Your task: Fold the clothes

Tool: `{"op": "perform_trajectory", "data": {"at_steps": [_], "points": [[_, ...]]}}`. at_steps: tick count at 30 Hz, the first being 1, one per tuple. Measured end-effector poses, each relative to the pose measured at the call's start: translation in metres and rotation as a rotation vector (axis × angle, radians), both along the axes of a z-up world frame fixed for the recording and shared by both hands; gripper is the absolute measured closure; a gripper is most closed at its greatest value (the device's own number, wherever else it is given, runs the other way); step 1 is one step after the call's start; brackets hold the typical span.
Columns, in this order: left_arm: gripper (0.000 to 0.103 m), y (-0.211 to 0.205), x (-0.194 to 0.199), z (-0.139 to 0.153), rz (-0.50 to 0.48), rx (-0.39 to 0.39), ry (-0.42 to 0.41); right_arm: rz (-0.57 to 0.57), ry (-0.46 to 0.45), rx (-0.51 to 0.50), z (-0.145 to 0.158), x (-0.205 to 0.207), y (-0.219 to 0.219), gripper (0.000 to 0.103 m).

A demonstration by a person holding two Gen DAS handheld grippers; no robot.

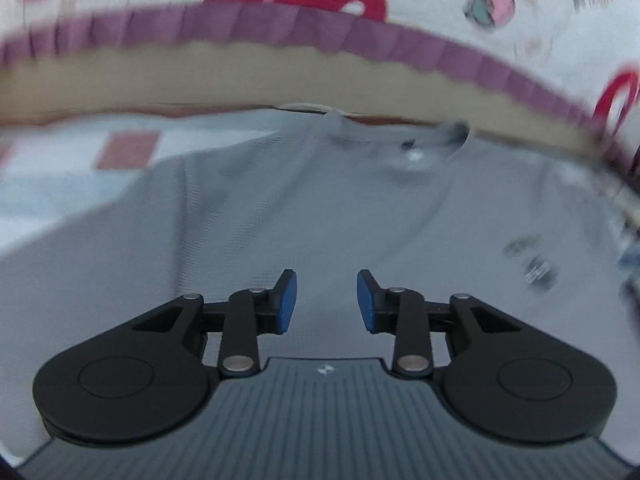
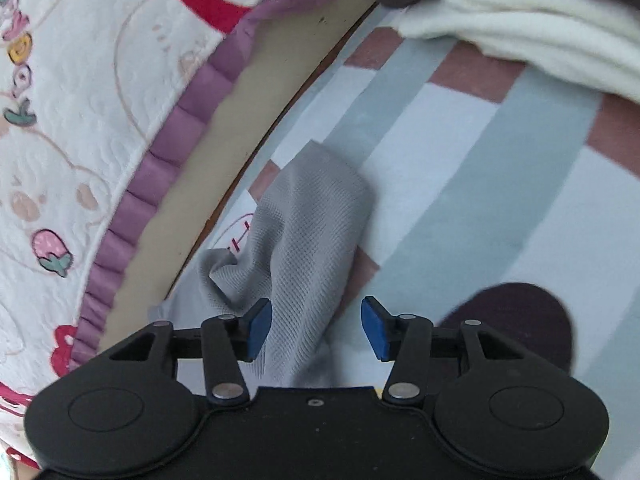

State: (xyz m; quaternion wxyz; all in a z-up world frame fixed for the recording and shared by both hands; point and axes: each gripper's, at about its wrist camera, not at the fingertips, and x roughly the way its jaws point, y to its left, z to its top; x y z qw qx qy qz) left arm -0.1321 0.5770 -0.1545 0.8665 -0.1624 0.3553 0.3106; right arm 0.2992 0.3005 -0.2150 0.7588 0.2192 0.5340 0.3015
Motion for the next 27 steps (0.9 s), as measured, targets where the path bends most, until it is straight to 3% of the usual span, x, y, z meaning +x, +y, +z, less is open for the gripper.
{"op": "perform_trajectory", "data": {"at_steps": [2,3,5,6,7,11,13,15,16,19,23,27], "points": [[0.07,-0.017,-0.003,0.001,-0.056,0.035,-0.002,0.005,-0.033,-0.038,0.003,-0.002,0.01,0.043],[0.069,-0.019,-0.006,-0.001,-0.09,0.009,-0.021,0.013,-0.076,-0.048,0.005,-0.004,0.017,0.039],[0.069,-0.011,-0.013,-0.007,-0.089,-0.055,-0.04,0.072,-0.164,-0.058,0.006,-0.01,0.033,0.042],[0.069,-0.006,-0.018,-0.01,-0.069,-0.081,-0.041,0.126,-0.206,-0.064,0.007,-0.013,0.042,0.074],[0.07,-0.002,-0.023,-0.012,-0.059,-0.095,-0.045,0.188,-0.254,-0.095,0.01,-0.019,0.054,0.097],[0.07,0.009,-0.046,-0.016,0.008,-0.097,-0.021,0.166,-0.636,-0.214,0.055,-0.066,0.05,0.098],[0.07,0.016,-0.053,-0.019,0.049,-0.096,-0.005,0.165,-0.68,-0.363,0.052,-0.07,0.044,0.098],[0.072,0.023,-0.06,-0.021,0.09,-0.095,0.011,0.14,-0.627,-0.449,0.042,-0.061,0.037,0.097],[0.072,0.025,-0.063,-0.022,0.096,-0.101,0.004,0.103,-0.574,-0.44,0.038,-0.054,0.028,0.095],[0.072,0.027,-0.063,-0.022,0.091,-0.09,0.011,-0.043,-0.395,-0.293,0.026,-0.036,-0.001,0.08],[0.071,0.022,-0.05,-0.024,0.105,0.025,0.098,-0.155,-0.19,-0.137,0.01,-0.018,-0.025,0.059],[0.071,0.032,-0.058,-0.021,0.142,-0.03,0.042,-0.176,-0.183,-0.037,0.004,-0.002,-0.021,0.039]]}}
